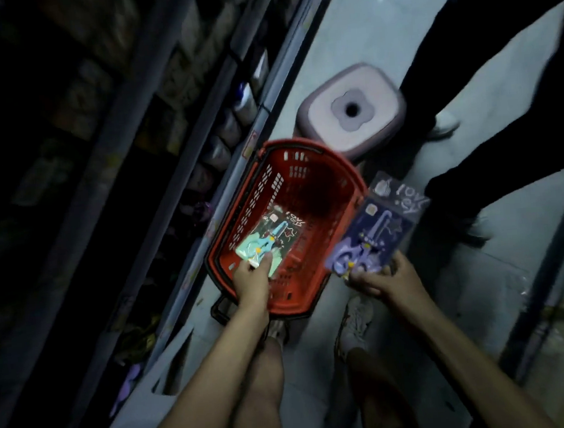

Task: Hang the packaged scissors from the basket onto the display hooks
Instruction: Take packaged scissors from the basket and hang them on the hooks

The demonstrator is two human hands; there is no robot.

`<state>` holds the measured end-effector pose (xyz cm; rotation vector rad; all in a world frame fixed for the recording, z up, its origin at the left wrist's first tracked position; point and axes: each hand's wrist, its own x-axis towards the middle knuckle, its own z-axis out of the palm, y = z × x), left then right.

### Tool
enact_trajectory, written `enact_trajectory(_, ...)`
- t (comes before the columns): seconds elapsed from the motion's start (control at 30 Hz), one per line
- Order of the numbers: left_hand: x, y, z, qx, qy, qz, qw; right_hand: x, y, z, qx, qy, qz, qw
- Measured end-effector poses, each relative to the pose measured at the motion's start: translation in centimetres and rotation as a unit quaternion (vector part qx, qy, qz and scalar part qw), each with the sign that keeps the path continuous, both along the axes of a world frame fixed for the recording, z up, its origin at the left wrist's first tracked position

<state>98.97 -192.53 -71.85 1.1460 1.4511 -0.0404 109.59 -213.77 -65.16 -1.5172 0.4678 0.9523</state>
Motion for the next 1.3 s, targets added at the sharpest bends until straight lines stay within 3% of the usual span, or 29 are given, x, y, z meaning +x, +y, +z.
enact_trajectory(0.13,1.3,-1.7,9.7,-0.035,-0.059,0.002,0.998,0.4,-2.4,8.4,0.021,-0.009,0.000,1.000)
enact_trajectory(0.3,3.5,-4.2,20.9,-0.055,-0.160,-0.022,0.985,2.1,-3.8,17.5,0.077,-0.027,-0.126,0.989)
enact_trajectory(0.43,4.6,-6.8,28.3,-0.106,-0.215,-0.031,0.970,2.1,-6.3,24.1,0.078,-0.094,-0.176,0.977)
enact_trajectory(0.73,8.5,-14.6,42.6,-0.161,-0.363,-0.203,0.895,-0.1,-15.3,36.4,0.000,-0.295,-0.228,0.928)
enact_trajectory(0.93,9.6,-18.6,49.3,-0.178,-0.430,-0.346,0.815,-4.8,-20.0,42.8,-0.025,-0.359,-0.346,0.867)
enact_trajectory(1.17,6.7,-24.9,56.8,-0.248,-0.453,-0.435,0.738,-13.3,-23.7,50.1,0.046,-0.393,-0.522,0.756)
enact_trajectory(1.3,3.7,-29.9,60.7,-0.270,-0.448,-0.491,0.696,-19.9,-26.9,54.2,0.047,-0.404,-0.571,0.713)
